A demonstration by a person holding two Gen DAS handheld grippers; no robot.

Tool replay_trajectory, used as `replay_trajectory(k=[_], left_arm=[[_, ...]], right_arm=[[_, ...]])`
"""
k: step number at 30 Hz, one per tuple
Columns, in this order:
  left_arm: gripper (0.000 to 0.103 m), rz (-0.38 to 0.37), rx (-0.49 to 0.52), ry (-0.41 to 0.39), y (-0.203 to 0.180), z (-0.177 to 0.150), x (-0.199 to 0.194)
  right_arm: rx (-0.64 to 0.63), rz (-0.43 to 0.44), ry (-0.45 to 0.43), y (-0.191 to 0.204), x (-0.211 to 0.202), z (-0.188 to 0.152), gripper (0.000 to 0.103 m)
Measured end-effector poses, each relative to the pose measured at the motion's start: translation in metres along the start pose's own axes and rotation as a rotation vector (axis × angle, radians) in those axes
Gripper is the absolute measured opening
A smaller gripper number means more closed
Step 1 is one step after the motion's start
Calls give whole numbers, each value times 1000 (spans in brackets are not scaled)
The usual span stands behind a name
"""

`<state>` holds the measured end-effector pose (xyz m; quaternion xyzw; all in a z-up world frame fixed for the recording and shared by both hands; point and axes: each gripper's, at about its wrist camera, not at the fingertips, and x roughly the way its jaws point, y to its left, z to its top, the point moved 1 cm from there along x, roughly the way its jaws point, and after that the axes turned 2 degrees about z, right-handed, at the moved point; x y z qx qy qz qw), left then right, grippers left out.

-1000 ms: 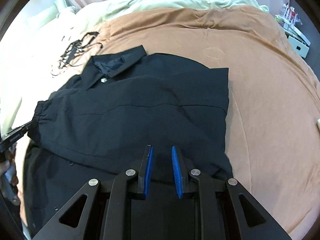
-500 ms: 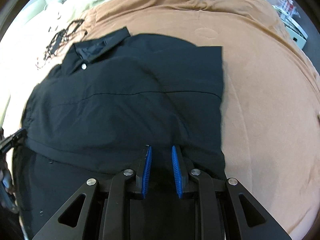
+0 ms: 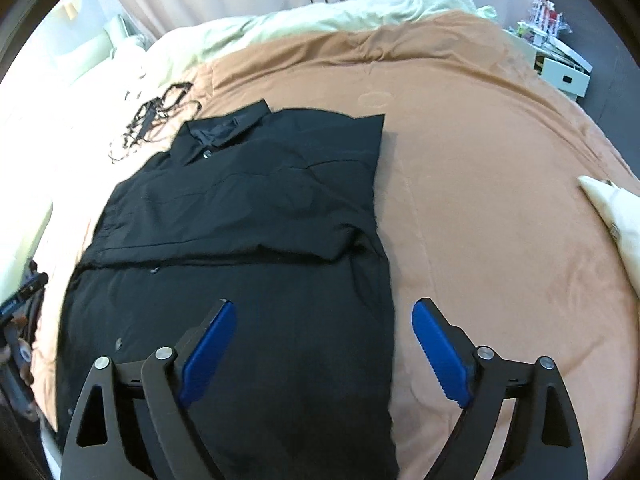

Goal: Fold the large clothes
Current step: 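Release the shirt with the right gripper and lift both tools away, then move both grippers to the shirt hem and close them on it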

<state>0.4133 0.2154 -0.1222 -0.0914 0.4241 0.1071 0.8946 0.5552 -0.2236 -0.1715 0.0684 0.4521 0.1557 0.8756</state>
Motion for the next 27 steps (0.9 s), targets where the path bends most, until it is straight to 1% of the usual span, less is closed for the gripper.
replay_trajectory(k=[3,6,10,11,13,14,17,19,21,24,26,27], left_arm=[[90,-18,-15,-9,5,-11,-19],[90,-21,-27,-43,8,-25,-45],[93,-39,-36,-56,11,-40,-71],[94,-44,-36,-70,11,-45,-79],[102,-53,-37,-86,11,-53,-91],[103,-63,-41,-101,11,-57,-98],[103,-77,-45,-139,12,-68,-118],[103,-87,-30,-177,11,-76,-132],[103,-90,-19,-199,9,-83,-142],[103,-96,-24,-218,11,-99,-157],[103,-94,-25,-219,12,-109,-163],[103,-91,-24,-219,12,-114,-164]], right_arm=[[10,24,-43,-4,-27,-12,103],[11,33,-83,-7,-52,-25,103],[35,67,-117,-15,-78,-43,103],[38,68,-124,-17,-84,-48,103],[41,67,-139,-21,-95,-55,103],[42,69,-146,-23,-99,-59,103],[48,86,-177,-28,-117,-72,103],[56,110,-198,-32,-130,-80,103],[73,150,-223,-36,-139,-88,103],[92,212,-291,-39,-156,-105,103],[68,217,-297,-36,-161,-114,103],[48,205,-295,-34,-163,-120,103]])
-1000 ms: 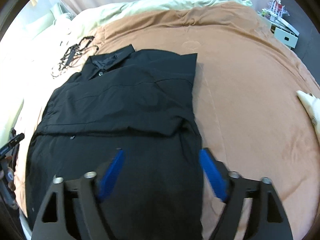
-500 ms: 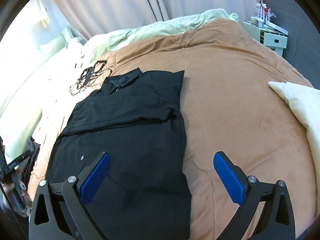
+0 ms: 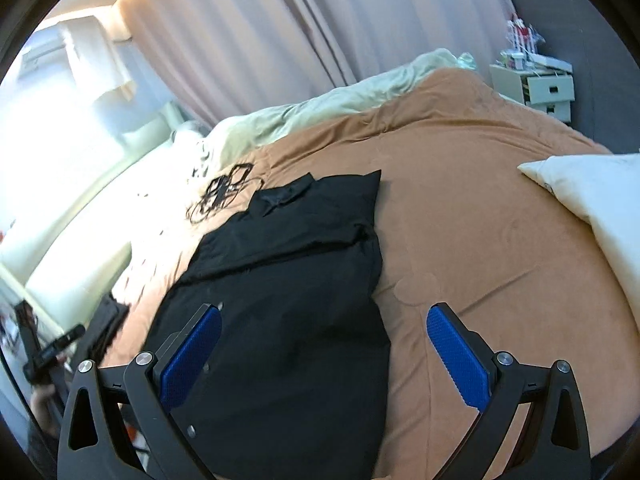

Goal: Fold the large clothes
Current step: 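Move both grippers to the shirt hem and close them on it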

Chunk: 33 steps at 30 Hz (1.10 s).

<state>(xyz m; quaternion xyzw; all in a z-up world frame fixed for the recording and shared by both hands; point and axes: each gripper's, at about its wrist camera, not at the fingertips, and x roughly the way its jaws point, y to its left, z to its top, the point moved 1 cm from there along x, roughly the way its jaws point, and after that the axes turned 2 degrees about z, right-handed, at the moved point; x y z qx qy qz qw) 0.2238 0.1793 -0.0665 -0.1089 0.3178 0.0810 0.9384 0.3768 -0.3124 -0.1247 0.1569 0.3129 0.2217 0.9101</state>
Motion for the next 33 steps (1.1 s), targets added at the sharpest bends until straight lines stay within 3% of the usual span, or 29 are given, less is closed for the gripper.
replay_trajectory(k=[4,19,24,27,28,33], left_arm=[[103,11,-11,18,7,-22,-10],[103,22,-58,77,43,-91,-21],[72,9,-108,143,59,-111,-5],[60,-19,-166,183,70,-121,7],[58,-29,-185,195,74,-125,11],[54,-61,-214,233,81,-137,25]], right_arm=[[-71,-38,27,5,-6,-21,103],[-10,-23,133,-5,-6,-97,100],[39,9,186,-10,10,-118,78],[87,16,221,-17,21,-129,66],[102,24,230,-19,25,-132,61],[173,54,255,-27,35,-141,61]])
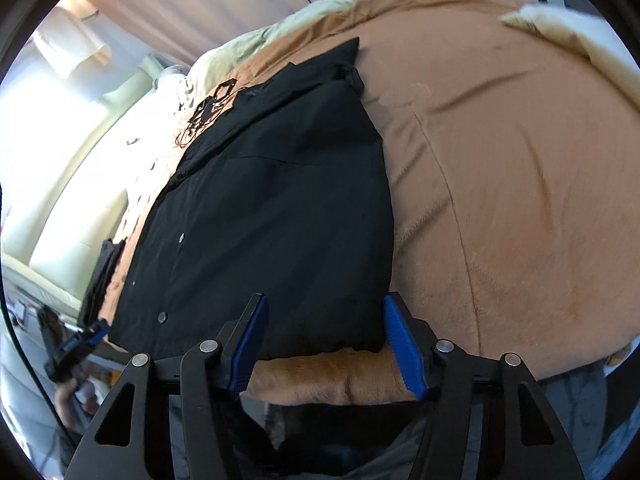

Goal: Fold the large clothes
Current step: 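Move both grippers to the shirt hem and close them on it, then lift the hem with both grippers and fold it toward the collar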

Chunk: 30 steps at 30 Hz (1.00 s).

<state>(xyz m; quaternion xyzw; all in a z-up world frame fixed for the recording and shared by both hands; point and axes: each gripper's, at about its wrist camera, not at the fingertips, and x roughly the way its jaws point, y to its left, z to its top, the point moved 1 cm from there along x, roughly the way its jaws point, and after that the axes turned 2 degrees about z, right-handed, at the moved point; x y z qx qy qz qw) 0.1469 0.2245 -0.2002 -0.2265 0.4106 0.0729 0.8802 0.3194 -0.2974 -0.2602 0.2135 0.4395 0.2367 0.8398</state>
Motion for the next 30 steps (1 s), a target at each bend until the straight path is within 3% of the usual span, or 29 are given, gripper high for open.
replay_trajectory(k=[3,8,12,16,18,20,24,28,30], left_arm=[[48,-22,-17,23,3,-2,8],[48,-25,-45,26,10,-1,18],[48,-69,-62,44,12,0,21],[48,-175,-111,72,16,-1,18],[48,-194,-113,83,15,-4,16],[48,-202,-118,91,14,-7,17],[48,-199,-130,94,12,-5,19],[48,-190,-127,87,6,3,27],[48,-187,-131,81,4,7,31]], right_arm=[[36,27,9,-4,5,-2,61],[92,-26,7,-17,11,1,47],[143,29,9,-23,10,-4,47],[173,116,12,-21,11,-8,47],[185,140,11,-21,12,-7,47],[195,136,-8,-23,12,-7,46],[186,47,-52,-29,17,2,45],[189,66,-38,-28,26,10,46],[227,123,-28,-29,31,12,47]])
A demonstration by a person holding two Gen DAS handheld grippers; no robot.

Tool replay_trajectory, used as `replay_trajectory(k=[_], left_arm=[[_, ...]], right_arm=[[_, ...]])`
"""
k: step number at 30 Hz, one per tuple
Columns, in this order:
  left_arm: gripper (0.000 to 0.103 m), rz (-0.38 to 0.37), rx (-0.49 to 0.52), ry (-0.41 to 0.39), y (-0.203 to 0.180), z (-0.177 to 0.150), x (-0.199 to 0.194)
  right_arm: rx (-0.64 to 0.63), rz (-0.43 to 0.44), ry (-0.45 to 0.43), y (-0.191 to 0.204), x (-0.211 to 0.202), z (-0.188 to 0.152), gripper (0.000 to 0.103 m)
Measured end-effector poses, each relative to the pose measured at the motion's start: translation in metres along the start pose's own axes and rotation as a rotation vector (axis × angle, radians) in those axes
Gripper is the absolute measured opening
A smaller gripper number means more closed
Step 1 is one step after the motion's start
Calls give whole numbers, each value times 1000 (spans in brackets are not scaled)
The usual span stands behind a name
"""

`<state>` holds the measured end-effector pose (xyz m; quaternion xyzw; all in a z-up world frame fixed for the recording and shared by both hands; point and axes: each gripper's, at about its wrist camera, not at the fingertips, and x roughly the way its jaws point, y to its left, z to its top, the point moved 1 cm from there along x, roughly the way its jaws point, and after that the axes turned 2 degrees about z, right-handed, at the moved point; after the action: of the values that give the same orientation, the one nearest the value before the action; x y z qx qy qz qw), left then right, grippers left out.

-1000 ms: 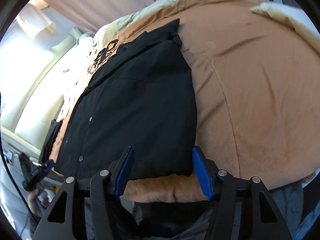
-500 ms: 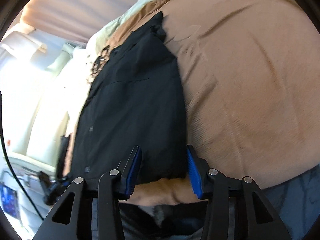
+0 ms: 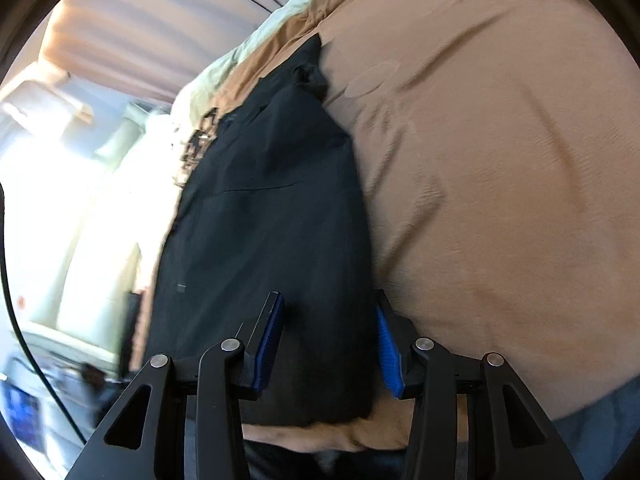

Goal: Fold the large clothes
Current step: 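Lift the hem with both grippers and fold it toward the collar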

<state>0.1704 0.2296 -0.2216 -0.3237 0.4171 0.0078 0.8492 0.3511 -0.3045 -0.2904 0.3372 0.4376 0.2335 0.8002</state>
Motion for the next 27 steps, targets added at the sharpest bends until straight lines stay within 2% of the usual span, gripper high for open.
replay_trajectory(k=[5,10,11,17,20,21,22,24,25,27], left_arm=[[48,1,-7,-14,0,2,2],[48,-25,-39,-20,4,1,1],[48,-25,-42,-20,4,1,1],[48,-30,-55,-20,1,5,5],[48,-28,-76,-21,0,9,9],[48,-22,-79,-20,-1,10,11],[46,-17,-77,-22,-2,10,12],[16,18,-69,-23,-3,10,12],[16,33,-78,-22,-1,10,10],[13,0,-99,-27,3,9,6]], right_arm=[[75,76,5,-6,-6,-3,47],[169,239,20,-11,-14,-17,46],[166,246,17,-9,-15,-19,46],[108,172,-16,6,-11,-15,46],[105,116,-31,12,0,-7,35],[111,97,-35,13,3,-6,27],[119,77,-38,14,6,-5,17],[129,62,-54,14,8,-4,10],[126,66,-65,15,6,-4,6],[106,79,-88,18,-2,-5,5]])
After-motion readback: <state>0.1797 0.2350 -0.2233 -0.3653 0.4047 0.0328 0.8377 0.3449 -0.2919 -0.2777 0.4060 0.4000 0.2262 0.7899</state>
